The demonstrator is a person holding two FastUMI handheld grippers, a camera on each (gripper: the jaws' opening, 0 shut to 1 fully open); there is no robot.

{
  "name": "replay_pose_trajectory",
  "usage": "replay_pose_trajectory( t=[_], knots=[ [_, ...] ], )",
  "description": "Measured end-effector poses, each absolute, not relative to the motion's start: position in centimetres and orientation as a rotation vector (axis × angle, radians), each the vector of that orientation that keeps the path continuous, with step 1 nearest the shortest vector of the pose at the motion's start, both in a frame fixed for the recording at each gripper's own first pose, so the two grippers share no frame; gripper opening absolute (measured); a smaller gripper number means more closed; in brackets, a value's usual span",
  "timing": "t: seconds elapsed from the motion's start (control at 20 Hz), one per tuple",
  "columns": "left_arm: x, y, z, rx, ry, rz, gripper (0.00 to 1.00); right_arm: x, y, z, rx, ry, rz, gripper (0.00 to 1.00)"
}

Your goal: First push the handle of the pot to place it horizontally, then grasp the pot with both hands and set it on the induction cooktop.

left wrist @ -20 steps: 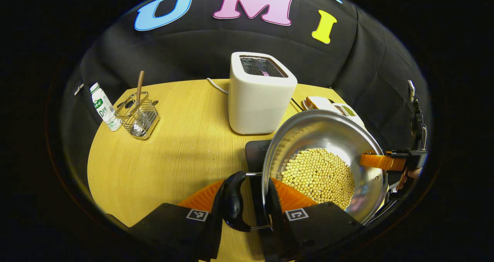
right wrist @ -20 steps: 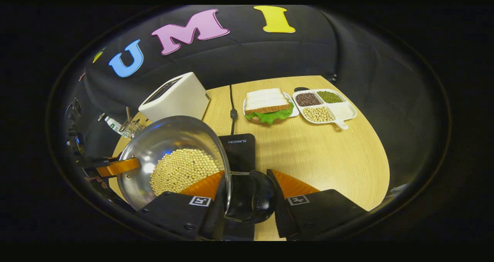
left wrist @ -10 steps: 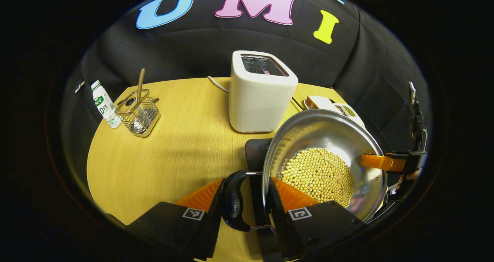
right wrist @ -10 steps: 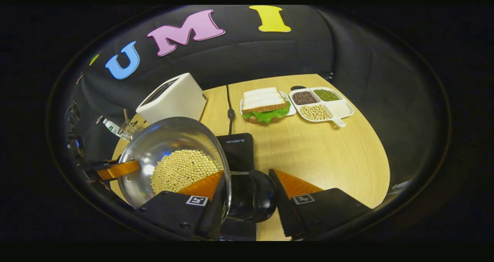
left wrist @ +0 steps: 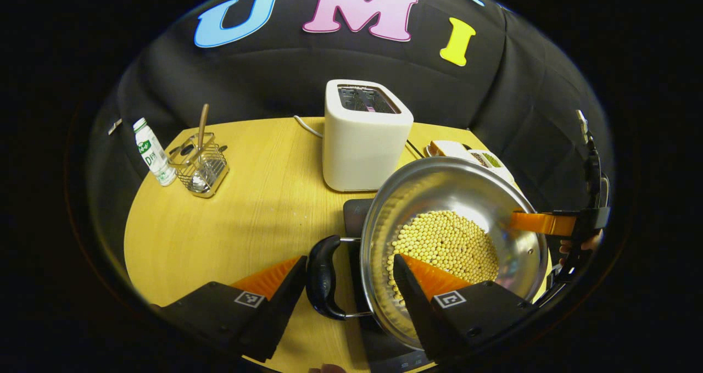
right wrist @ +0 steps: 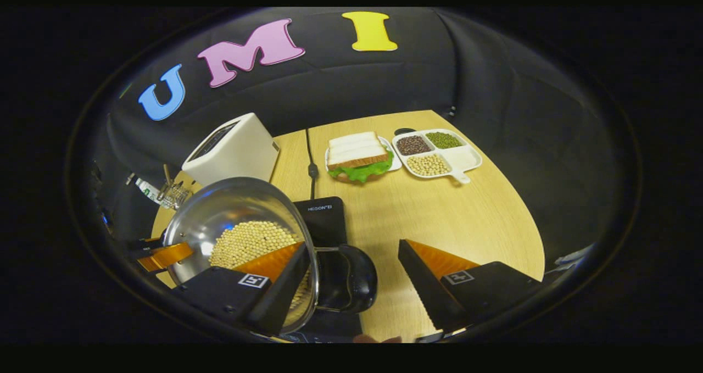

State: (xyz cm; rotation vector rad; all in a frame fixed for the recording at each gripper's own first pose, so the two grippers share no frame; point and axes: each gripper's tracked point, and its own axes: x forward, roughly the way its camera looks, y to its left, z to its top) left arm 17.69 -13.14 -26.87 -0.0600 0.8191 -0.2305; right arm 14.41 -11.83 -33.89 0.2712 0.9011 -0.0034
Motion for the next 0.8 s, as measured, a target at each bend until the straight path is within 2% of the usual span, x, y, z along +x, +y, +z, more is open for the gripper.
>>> replay_pose_trajectory(
  t=[0.45, 0.8],
  knots=[
    [16.3, -12.1, -23.7, -0.016, 0.746, -0.188, 0.96, 13.4, -12.6, -28.9, 0.238, 0.795, -0.033, 0.99],
    [14.7, -11.3, -15.9, -0.003, 0.571, -0.198, 0.95, 11.6, -12.2, -20.1, 0.159, 0.600, -0.013, 0.99]
  ],
)
